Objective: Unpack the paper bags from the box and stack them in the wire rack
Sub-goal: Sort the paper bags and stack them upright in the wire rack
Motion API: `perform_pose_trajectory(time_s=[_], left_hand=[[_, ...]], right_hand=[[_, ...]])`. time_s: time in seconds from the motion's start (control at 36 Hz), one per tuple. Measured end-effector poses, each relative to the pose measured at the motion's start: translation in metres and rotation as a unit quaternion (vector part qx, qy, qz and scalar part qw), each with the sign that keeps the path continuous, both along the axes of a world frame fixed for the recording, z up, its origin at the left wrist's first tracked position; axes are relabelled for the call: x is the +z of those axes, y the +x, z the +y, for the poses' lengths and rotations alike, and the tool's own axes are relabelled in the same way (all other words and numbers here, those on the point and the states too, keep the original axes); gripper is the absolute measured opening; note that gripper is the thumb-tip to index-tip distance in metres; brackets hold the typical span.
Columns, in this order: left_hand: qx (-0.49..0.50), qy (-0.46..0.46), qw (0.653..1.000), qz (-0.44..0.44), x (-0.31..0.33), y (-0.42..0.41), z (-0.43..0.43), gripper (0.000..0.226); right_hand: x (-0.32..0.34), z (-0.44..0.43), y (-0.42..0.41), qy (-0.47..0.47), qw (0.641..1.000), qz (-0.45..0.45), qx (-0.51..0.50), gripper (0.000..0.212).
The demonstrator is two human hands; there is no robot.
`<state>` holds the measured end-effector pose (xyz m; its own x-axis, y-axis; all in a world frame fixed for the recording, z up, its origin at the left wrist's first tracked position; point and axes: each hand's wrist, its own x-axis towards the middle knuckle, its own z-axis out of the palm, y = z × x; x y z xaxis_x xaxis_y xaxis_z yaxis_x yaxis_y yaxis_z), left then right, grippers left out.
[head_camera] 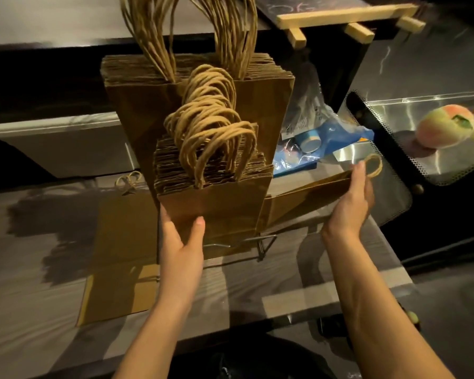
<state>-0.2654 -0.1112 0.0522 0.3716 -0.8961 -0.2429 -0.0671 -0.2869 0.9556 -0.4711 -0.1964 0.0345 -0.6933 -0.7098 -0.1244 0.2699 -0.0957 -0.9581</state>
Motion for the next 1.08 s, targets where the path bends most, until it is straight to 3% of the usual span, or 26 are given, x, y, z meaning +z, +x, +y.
perform_pose_trajectory(time_s=[0.11,0.22,0.44,0.64,0.75,1.0,1.08], left_hand=[[-0.004,0.003,1.000,0.006,-0.004,0.004,0.002,0.057],[-0.017,0.003,1.000,0.019,-0.007,0.009,0.005,0.057],[-0.027,-0.006,0.999,0.037,0.000,0.015,0.016,0.070],[-0.073,0.020,0.996,-0.052,-0.006,0.022,0.020,0.073],[-0.086,-0.005,0.996,-0.040,-0.006,0.023,0.021,0.098],[-0.070,-0.088,0.992,0.063,0.022,0.014,0.030,0.072],[-0.069,-0.092,0.991,0.065,0.026,0.011,0.029,0.062]], right_hand=[[0.033,0.002,0.019,-0.070,0.995,0.068,0.018,0.020],[0.057,0.009,0.039,-0.109,0.980,0.156,0.062,0.037],[0.090,0.032,0.075,-0.174,0.928,0.314,0.098,0.045],[0.107,0.053,0.094,-0.236,0.854,0.461,0.051,0.042],[0.111,0.063,0.105,-0.237,0.811,0.531,0.064,0.046],[0.092,0.088,0.123,-0.201,0.729,0.637,0.150,0.053],[0.093,0.088,0.120,-0.254,0.739,0.586,0.214,0.053]])
